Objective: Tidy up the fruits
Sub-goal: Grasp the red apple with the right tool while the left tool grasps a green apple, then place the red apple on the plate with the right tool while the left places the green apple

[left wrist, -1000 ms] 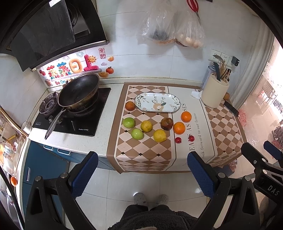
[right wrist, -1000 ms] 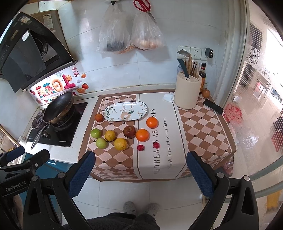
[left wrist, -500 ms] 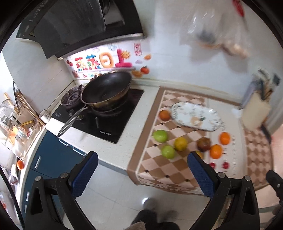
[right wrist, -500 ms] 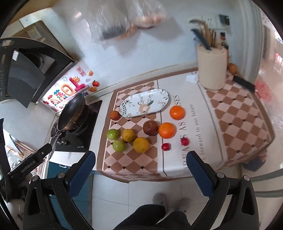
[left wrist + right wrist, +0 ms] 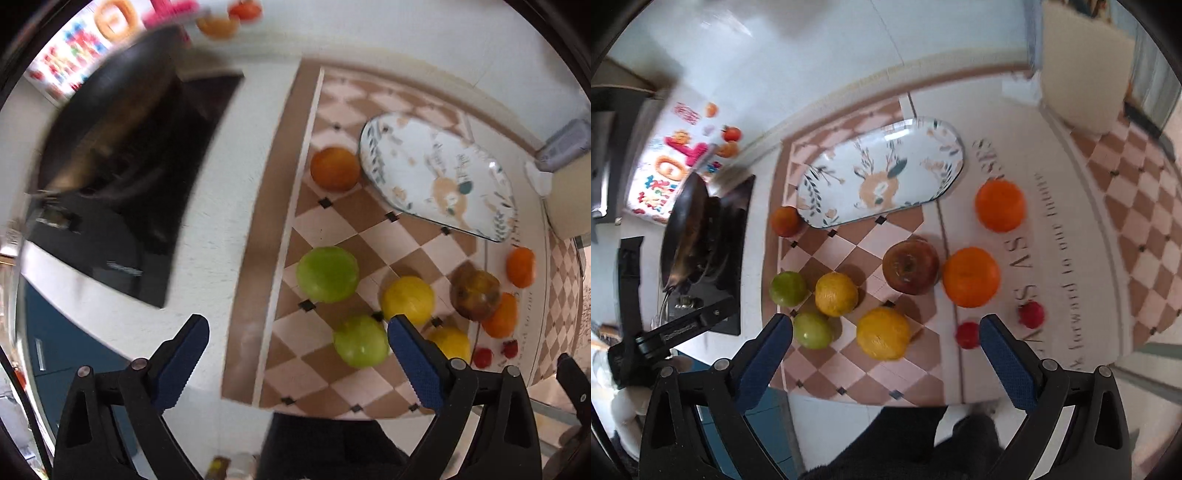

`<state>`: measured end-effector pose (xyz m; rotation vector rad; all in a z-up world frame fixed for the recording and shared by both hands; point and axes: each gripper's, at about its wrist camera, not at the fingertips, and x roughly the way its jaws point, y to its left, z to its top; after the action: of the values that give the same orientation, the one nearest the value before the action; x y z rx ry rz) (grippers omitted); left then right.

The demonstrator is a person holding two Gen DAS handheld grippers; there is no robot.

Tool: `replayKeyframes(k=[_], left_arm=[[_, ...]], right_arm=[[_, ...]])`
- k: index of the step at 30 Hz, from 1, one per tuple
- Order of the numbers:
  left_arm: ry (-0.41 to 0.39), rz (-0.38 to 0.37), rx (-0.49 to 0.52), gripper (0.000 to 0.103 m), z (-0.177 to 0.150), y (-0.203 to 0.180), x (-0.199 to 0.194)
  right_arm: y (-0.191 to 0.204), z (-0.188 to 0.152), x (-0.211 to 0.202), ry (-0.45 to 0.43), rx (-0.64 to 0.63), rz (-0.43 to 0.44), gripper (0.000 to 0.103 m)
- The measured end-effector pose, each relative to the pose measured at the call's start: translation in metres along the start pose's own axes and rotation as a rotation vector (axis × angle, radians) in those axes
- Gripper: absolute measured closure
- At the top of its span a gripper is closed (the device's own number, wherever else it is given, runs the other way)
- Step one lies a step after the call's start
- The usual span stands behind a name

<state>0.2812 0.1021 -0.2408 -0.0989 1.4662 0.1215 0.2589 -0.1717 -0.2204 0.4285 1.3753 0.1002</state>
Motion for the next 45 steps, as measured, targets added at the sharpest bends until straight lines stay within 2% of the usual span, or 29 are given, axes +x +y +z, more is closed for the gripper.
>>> replayKeyframes(k=[2,5,8,10,11,13,16,18,20,26,31,37,40,45], left_arm=[[0.041,-0.031,0.004,0.004,0.011,-0.002,0.02],[0.118,-0.077,0.042,0.004,0.025,-0.011,0.05],[0.175,-0.094,0.081,0.004,0.033,-0.02,0.07],[0.2,-0.099,0.097,0.005,0.035,-0.028,0.082],[0.209,-0.1,0.103,0.008,0.035,-0.031,0.087],[0.234,-0.108,0.108,0.023,0.035,-0.036,0.096],[0.244,-0.088,0.111,0.037,0.034,-0.04,0.105],[0.237,-0.064,0.123,0.044,0.033,-0.042,0.108],[0.225,-0.07,0.118,0.044,0.031,-0.044,0.109],[0.199,-0.052,0.082,0.044,0.039,-0.046,0.102],[0.198,-0.043,0.071,0.044,0.044,-0.043,0.1],[0.207,-0.042,0.058,0.044,0.045,-0.035,0.103],[0.205,-0.08,0.054,0.044,0.041,-0.035,0.092],[0.133,-0.198,0.082,0.044,0.053,-0.057,0.032]], right_arm=[[0.004,0.011,0.02,0.028,0.013,-0.013,0.004],[0.01,0.025,0.049,0.065,0.013,-0.044,0.015],[0.011,0.035,0.077,0.132,0.002,-0.107,0.023],[0.014,0.04,0.093,0.163,-0.03,-0.15,0.024],[0.014,0.041,0.1,0.18,-0.041,-0.17,0.027],[0.014,0.044,0.112,0.21,-0.059,-0.191,0.029],[0.013,0.046,0.129,0.25,-0.081,-0.228,0.032],[0.014,0.049,0.141,0.265,-0.106,-0.268,0.034],[0.013,0.053,0.153,0.278,-0.13,-0.292,0.035],[0.017,0.061,0.164,0.304,-0.212,-0.284,0.035],[0.001,0.068,0.175,0.37,-0.156,-0.233,0.034],[-0.005,0.075,0.172,0.363,-0.187,-0.218,0.035],[-0.002,0.079,0.164,0.365,-0.18,-0.187,0.035],[0.016,0.099,0.13,0.294,-0.203,-0.105,0.035]])
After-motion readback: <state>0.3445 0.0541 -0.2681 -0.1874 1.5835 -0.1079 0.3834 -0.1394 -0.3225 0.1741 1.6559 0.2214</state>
